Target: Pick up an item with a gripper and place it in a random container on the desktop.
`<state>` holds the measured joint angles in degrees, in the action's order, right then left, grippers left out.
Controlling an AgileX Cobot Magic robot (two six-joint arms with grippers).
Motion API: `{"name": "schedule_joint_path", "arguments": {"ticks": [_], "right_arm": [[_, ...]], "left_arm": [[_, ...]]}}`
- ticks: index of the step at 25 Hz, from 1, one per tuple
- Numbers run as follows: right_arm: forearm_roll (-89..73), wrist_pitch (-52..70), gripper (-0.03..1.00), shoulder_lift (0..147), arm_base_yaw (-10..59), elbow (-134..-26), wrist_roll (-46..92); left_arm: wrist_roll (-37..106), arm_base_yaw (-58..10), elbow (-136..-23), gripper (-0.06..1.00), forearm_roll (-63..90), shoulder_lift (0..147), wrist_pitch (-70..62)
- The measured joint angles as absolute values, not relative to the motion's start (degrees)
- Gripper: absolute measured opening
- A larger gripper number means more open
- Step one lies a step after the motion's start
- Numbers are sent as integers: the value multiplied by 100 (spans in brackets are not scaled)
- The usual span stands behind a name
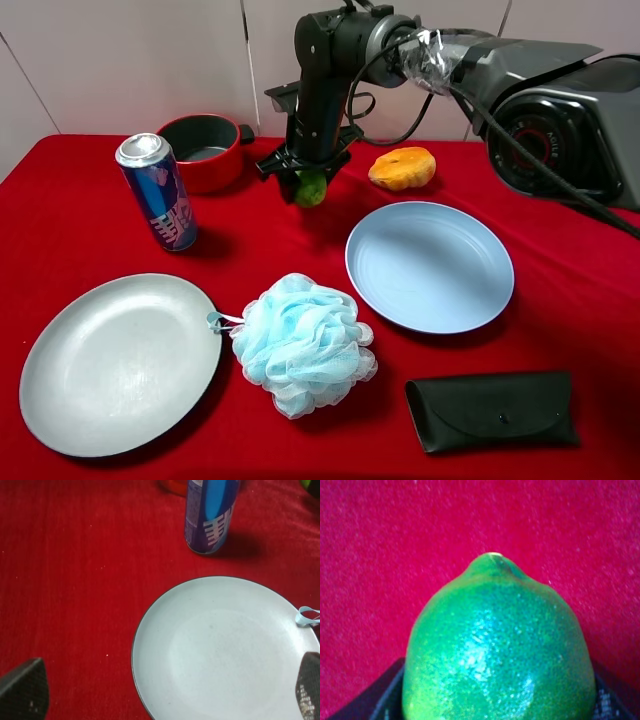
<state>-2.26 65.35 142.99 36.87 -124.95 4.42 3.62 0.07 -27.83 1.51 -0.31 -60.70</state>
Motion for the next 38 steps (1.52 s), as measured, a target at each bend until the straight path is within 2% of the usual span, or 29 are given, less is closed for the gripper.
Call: {"name": "schedule_joint_path", "arguments": {"ticks": [6,20,38], "right_arm": [[0,6948,46,14091,3687,-12495,442],[63,7015,46,13295,3687,-12433,442],[406,7028,46,11733,3687,-10407,249]], "left_arm": [[362,7,-2783,100,151,-31,-6070],[362,7,-2783,100,151,-31,-6070],[362,7,-2783,100,151,-31,-6070]]}}
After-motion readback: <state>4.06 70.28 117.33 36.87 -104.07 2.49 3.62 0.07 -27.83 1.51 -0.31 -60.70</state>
